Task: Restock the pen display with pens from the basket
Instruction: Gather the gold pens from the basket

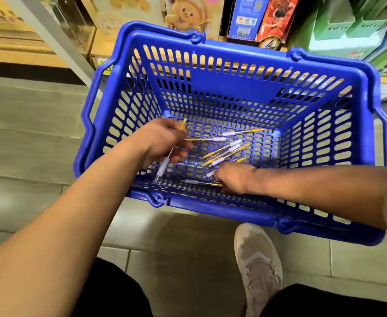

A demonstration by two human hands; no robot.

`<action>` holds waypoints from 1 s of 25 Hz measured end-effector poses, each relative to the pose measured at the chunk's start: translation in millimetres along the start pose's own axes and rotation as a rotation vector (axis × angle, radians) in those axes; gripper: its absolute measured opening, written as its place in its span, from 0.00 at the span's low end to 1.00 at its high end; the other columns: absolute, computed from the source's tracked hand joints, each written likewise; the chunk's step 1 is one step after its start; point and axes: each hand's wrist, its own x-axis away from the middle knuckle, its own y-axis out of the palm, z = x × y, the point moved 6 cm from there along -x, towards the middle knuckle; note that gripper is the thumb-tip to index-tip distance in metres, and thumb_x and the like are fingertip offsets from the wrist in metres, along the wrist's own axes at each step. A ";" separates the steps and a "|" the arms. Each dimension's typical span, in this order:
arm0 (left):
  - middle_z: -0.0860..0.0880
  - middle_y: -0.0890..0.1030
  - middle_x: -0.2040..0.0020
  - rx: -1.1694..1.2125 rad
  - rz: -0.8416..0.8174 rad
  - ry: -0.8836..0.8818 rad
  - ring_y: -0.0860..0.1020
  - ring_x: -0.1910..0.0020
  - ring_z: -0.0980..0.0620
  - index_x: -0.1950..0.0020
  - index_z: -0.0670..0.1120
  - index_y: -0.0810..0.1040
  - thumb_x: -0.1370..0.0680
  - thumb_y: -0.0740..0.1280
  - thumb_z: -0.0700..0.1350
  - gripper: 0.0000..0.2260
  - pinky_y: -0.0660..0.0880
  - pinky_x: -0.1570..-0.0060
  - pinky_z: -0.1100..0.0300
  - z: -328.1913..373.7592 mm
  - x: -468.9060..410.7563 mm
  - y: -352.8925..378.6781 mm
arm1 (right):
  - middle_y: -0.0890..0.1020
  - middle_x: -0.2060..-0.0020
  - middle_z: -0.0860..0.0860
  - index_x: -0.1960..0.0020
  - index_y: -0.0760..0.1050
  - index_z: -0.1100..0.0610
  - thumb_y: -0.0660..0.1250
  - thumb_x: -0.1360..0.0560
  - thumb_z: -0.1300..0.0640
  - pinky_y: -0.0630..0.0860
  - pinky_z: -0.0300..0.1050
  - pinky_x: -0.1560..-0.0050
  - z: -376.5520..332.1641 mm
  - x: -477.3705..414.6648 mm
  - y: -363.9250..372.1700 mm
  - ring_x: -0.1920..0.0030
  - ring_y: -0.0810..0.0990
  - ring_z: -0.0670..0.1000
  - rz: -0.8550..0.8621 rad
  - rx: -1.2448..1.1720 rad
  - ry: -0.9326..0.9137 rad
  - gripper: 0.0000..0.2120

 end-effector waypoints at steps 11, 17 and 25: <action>0.41 0.83 0.42 0.105 0.060 0.035 0.82 0.54 0.43 0.42 0.41 0.78 0.17 0.65 0.42 0.06 0.82 0.51 0.46 4.9 6.3 1.5 | 0.86 0.60 0.44 0.48 0.82 0.46 0.73 0.24 0.46 0.78 0.33 0.59 25.1 10.8 -102.3 0.58 0.85 0.44 0.311 -0.996 -0.064 0.07; 0.38 0.84 0.47 0.059 0.008 0.079 0.84 0.51 0.41 0.41 0.38 0.78 0.16 0.64 0.44 0.10 0.81 0.45 0.45 2.3 4.3 3.1 | 0.87 0.53 0.58 0.46 0.82 0.61 0.73 0.23 0.60 0.82 0.39 0.53 15.0 5.0 -140.9 0.54 0.87 0.51 0.304 -1.580 -0.170 0.08; 0.46 0.86 0.60 0.254 -0.012 0.013 0.86 0.62 0.50 0.41 0.38 0.76 0.18 0.66 0.38 0.07 0.85 0.56 0.48 3.3 4.9 0.8 | 0.85 0.56 0.46 0.44 0.79 0.50 0.73 0.24 0.50 0.81 0.42 0.48 55.0 6.7 -79.8 0.52 0.85 0.46 0.094 -0.619 0.055 0.11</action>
